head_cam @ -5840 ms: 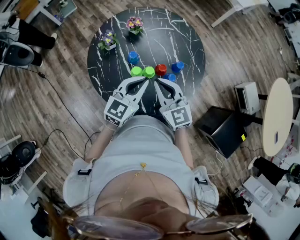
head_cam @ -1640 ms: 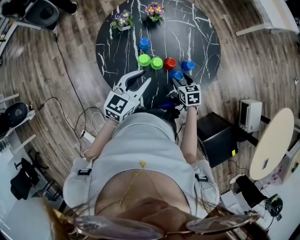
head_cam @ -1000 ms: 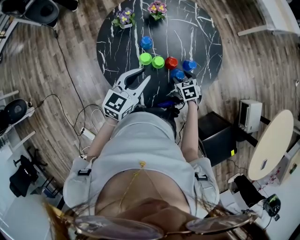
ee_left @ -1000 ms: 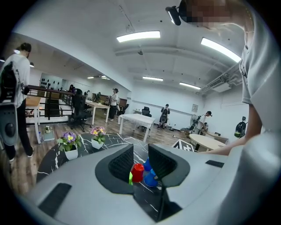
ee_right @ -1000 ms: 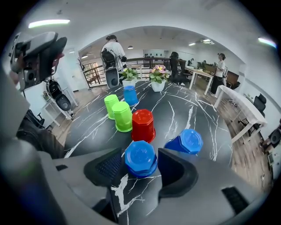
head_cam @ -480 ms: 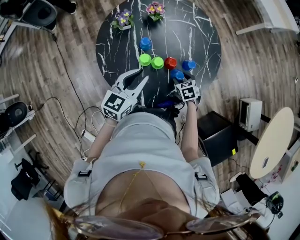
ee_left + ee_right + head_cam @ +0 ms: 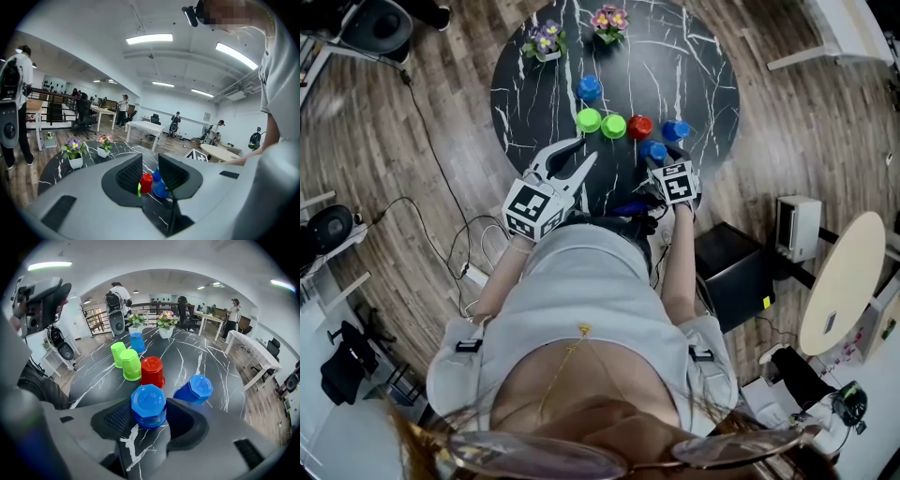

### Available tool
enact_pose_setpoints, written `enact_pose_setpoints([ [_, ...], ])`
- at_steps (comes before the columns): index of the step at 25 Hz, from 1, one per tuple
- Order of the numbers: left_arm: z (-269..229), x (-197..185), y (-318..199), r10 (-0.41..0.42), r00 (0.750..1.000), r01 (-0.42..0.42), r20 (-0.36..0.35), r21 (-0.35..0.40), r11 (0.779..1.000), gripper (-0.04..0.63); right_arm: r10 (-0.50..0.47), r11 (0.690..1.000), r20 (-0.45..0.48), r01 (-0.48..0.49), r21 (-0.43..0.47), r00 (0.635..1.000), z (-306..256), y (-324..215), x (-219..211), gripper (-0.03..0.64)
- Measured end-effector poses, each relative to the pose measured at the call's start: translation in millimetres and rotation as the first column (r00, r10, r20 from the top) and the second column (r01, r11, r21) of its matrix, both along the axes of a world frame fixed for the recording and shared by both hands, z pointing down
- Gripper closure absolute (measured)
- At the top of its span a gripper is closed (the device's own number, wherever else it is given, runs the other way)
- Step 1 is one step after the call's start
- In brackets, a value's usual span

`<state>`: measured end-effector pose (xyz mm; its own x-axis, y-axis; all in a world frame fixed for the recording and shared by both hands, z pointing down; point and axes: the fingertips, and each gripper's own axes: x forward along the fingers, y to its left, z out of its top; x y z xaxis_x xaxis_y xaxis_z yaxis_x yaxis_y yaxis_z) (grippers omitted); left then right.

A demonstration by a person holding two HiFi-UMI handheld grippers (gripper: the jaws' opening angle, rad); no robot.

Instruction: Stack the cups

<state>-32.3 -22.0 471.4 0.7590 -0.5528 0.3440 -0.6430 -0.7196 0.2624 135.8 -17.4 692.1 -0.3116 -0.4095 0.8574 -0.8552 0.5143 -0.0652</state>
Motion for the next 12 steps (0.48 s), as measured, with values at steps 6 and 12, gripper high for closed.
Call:
enact_pose_setpoints([
  [6,0,-2,1,0.006,1.000,-0.006,0.001,-0.002,1.000,0.488,-0.004,1.000,-0.002,0.004,0.030,1.000,-16,-4,0,0.379],
  [12,2,-3,-1,0.008,1.000,-0.008,-0.006,-0.007,1.000,0.488,-0.014,0.999,-0.008,0.014,0.043,1.000,-27,-7,0,0.379],
])
